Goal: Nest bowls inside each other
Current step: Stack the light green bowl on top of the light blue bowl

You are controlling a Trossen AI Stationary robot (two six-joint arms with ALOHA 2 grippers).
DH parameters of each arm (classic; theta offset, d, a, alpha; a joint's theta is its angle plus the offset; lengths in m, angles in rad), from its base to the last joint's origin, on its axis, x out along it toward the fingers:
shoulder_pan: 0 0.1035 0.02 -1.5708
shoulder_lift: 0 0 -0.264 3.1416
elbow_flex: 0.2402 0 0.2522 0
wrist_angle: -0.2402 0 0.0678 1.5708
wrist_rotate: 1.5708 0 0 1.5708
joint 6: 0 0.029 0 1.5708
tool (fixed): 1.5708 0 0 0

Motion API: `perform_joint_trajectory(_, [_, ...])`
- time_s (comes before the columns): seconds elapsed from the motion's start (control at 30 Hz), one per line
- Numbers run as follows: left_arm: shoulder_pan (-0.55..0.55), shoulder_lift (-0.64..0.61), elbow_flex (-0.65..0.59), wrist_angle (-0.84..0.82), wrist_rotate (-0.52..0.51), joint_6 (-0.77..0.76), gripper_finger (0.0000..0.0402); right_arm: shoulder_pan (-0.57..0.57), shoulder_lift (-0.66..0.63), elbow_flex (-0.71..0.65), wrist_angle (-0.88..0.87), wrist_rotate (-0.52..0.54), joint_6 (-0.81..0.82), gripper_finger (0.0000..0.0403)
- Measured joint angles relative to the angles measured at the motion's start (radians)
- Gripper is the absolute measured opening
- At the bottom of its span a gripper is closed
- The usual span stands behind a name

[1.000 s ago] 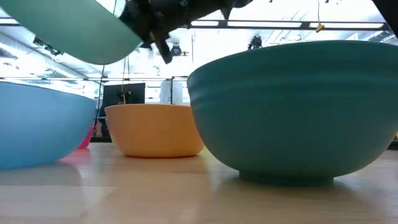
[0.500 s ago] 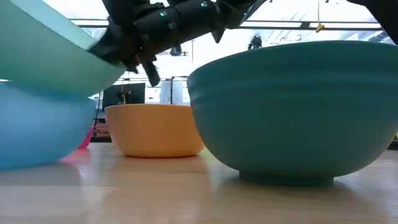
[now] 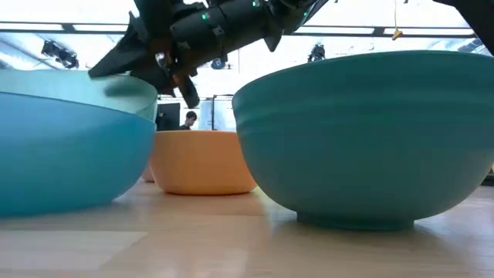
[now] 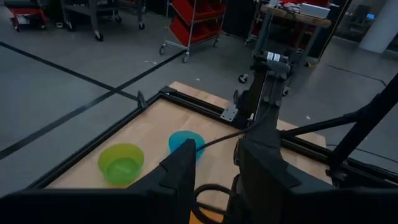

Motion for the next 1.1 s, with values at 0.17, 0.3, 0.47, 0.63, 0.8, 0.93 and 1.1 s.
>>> perform_joint_trajectory(0.17, [0.0, 0.0, 0.0, -0.006, 0.001, -0.001, 0.0129, -0.001, -0.048, 0.0, -0.044, 0.019, -0.03, 0.015])
perform_joint_trajectory(0.3, [0.0, 0.0, 0.0, -0.025, 0.001, -0.014, 0.0129, 0.005, -0.078, 0.002, -0.034, 0.13, -0.114, 0.0147])
perform_joint_trajectory(0.47, [0.0, 0.0, 0.0, -0.028, 0.002, -0.027, 0.0129, 0.005, -0.062, -0.001, -0.04, 0.148, -0.118, 0.014])
perform_joint_trajectory(0.63, [0.0, 0.0, 0.0, -0.031, 0.003, -0.027, 0.0129, 0.005, -0.019, -0.002, -0.081, 0.175, -0.101, 0.0133])
perform_joint_trajectory(0.8, [0.0, 0.0, 0.0, -0.036, 0.003, -0.028, 0.0129, 0.023, -0.012, -0.001, -0.167, 0.195, -0.079, 0.0132])
perform_joint_trajectory(0.93, [0.0, 0.0, 0.0, -0.046, 0.003, -0.031, 0.0129, 0.037, -0.026, -0.003, -0.2, 0.259, -0.115, 0.0132])
perform_joint_trajectory(1.1, [0.0, 0.001, -0.001, -0.049, 0.004, -0.031, 0.0129, 0.042, -0.071, 0.003, -0.133, 0.306, -0.163, 0.0129])
